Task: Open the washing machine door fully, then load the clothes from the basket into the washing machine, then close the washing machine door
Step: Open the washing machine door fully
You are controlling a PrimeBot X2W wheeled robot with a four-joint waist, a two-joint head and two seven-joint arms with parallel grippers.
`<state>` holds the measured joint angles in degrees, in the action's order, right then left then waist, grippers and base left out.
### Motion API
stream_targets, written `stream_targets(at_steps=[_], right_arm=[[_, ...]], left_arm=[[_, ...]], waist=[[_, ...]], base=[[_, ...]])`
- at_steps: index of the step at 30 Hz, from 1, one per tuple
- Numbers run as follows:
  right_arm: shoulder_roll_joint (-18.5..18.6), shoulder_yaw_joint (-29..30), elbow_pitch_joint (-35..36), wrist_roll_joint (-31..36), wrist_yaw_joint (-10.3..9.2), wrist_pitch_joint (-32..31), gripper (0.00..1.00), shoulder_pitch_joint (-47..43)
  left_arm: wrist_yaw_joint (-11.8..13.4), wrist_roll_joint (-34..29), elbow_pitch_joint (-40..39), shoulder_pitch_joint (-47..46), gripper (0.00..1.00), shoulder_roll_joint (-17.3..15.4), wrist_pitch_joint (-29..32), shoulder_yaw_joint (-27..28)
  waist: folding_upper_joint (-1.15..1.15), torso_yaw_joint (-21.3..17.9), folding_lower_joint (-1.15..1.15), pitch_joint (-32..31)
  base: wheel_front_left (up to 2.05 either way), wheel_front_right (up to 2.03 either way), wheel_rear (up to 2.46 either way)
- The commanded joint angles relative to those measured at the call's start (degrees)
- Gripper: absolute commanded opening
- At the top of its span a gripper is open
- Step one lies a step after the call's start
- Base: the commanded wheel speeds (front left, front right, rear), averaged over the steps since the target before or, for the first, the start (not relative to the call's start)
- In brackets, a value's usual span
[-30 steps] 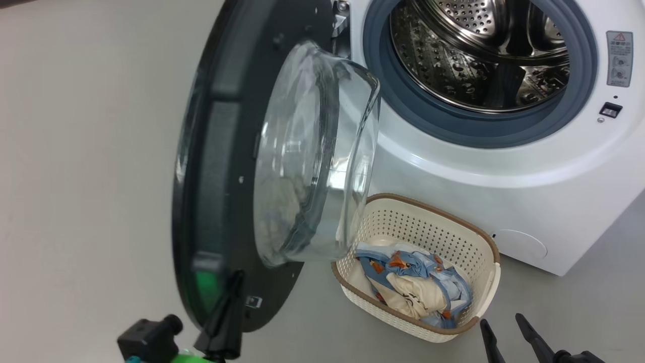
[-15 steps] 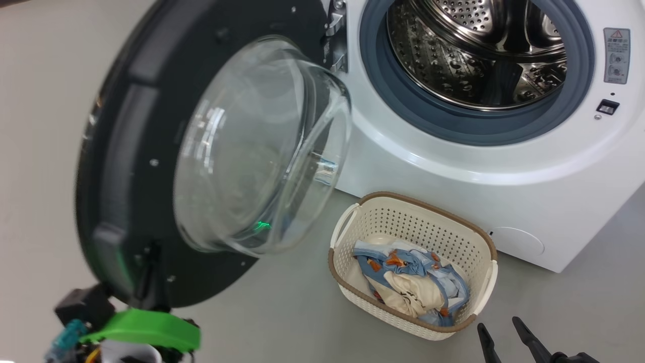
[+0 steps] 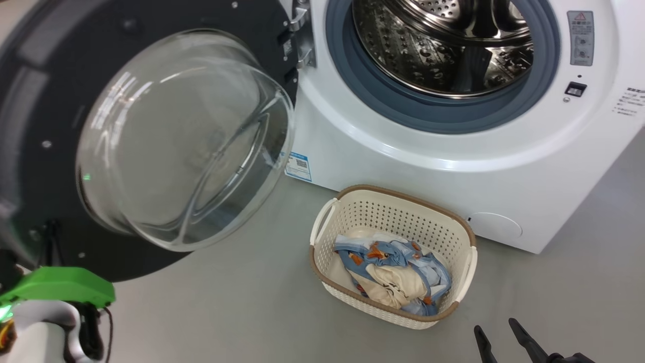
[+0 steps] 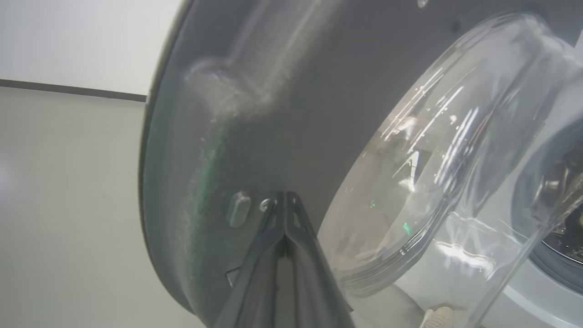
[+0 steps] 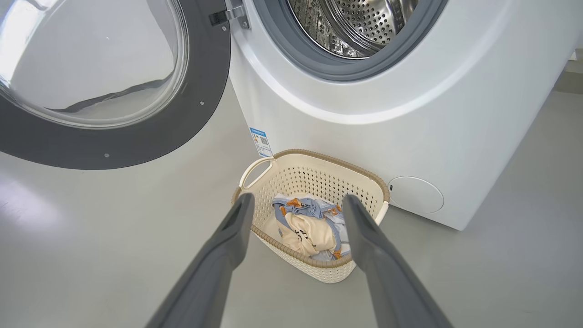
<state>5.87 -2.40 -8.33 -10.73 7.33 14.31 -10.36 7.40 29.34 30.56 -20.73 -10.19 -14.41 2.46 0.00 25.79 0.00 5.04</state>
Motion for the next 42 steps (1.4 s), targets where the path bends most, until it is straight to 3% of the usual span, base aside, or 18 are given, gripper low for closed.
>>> stream_targets(at_steps=[1,9,15,18,19,20,21,22,30,42], right_arm=[[0.99,-1.55,1.06,-0.49,0.16,0.69,1.0,1.69],[0.96,-1.34,0.82,-0.69,0.16,0.69,1.0,1.83],[0.09,-1.62,0.44,-1.16,0.16,0.69,1.0,1.38],[-0.3,-1.78,0.44,-1.34,0.16,0.69,1.0,1.23],[-0.43,-1.77,0.49,-1.42,0.16,0.69,1.0,1.15],[-0.54,-1.84,0.53,-1.46,0.16,0.69,1.0,1.11],[-0.63,-1.88,0.59,-1.52,0.16,0.69,1.0,1.1],[-0.71,-1.88,0.66,-1.6,0.16,0.69,1.0,1.11],[-1.03,-1.96,1.86,-1.03,0.16,0.69,1.0,1.58],[-0.57,-1.43,4.87,0.66,0.16,0.69,1.0,2.34]], left_arm=[[-0.08,-1.1,0.0,-3.18,0.0,-3.19,-0.54,2.93],[-2.07,-4.74,2.54,-5.13,0.0,-2.42,-0.58,7.53],[-2.53,-6.92,0.18,-2.92,0.03,-0.29,-0.58,10.06],[-2.59,-7.54,-3.5,-0.59,0.3,1.48,-0.58,10.81],[-2.65,-7.9,-5.19,0.36,0.44,2.04,-0.58,10.84],[-2.72,-8.14,-7.03,1.36,0.61,2.61,-0.58,10.83],[-2.93,-8.22,-9.06,2.33,0.92,3.18,-0.58,10.81],[-3.11,-8.35,-11.21,3.37,1.0,3.72,-0.58,10.64],[-5.73,-9.4,-26.73,12.9,1.0,5.91,-0.56,5.17],[-6.37,-9.43,-30.62,23.68,1.0,6.47,-0.36,2.55]], waist=[[0.0,-0.83,0.0,0.45],[0.0,-2.46,0.0,-0.13],[0.0,-3.37,0.0,-2.1],[0.0,-4.1,0.0,-3.13],[0.0,-4.38,0.0,-3.44],[0.0,-4.72,0.0,-3.67],[0.0,-5.11,0.0,-3.85],[0.0,-5.54,0.0,-4.04],[0.0,-11.02,0.0,-5.02],[0.0,-21.41,0.0,-5.76]], base=[[0.0,0.0,0.0],[0.0,0.0,0.0],[0.0,0.0,0.0],[0.0,0.0,0.0],[0.0,0.0,0.0],[0.0,0.0,0.0],[0.0,0.0,0.0],[0.0,0.0,0.0],[0.0,0.0,0.0],[0.0,0.0,0.0]])
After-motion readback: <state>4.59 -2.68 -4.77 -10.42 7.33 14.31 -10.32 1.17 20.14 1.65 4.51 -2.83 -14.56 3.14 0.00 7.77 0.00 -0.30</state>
